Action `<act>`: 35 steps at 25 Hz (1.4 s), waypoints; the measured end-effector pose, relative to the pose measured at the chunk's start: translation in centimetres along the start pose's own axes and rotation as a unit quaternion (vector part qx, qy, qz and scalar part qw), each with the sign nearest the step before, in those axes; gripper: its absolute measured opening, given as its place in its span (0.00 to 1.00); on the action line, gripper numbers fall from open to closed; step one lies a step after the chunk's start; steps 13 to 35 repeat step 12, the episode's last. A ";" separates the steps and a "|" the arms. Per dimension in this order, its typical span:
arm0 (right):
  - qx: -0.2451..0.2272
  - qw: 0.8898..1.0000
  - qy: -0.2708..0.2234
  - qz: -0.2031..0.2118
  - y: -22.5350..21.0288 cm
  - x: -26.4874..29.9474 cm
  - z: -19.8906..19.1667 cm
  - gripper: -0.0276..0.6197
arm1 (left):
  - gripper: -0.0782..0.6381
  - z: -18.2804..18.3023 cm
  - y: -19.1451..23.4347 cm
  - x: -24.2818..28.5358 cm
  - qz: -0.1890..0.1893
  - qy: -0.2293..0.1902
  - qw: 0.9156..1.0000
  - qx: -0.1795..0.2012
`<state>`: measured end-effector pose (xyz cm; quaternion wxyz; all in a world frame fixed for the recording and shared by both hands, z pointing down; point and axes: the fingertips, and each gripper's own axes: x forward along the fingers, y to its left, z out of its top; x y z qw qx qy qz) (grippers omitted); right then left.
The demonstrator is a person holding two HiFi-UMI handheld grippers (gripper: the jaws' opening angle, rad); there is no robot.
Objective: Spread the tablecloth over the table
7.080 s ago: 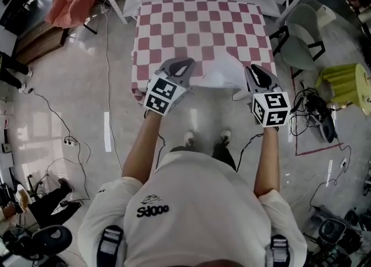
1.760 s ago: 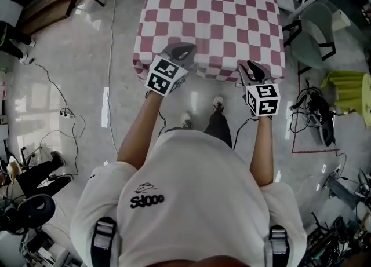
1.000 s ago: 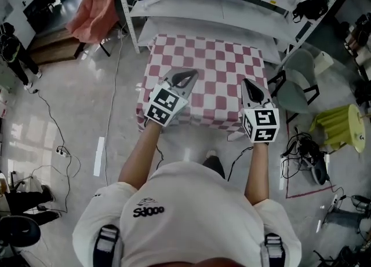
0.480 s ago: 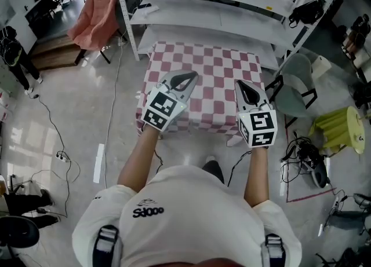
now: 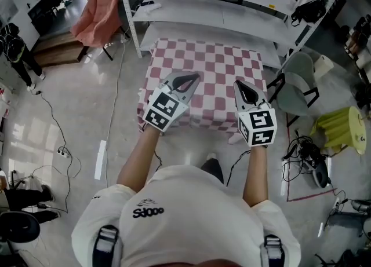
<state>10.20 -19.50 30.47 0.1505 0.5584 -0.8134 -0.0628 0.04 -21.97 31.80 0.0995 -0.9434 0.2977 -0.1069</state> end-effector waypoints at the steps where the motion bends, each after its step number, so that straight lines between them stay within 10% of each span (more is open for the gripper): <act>1: 0.001 1.000 0.001 0.001 0.1 -0.1 -0.1 0.08 | 0.15 -0.1 -0.2 0.0 -0.001 0.001 1.000 -0.001; 35: 0.013 1.000 0.012 0.001 0.5 -0.7 -1.9 0.08 | 0.15 -1.5 -1.5 0.2 -0.007 0.003 1.000 -0.015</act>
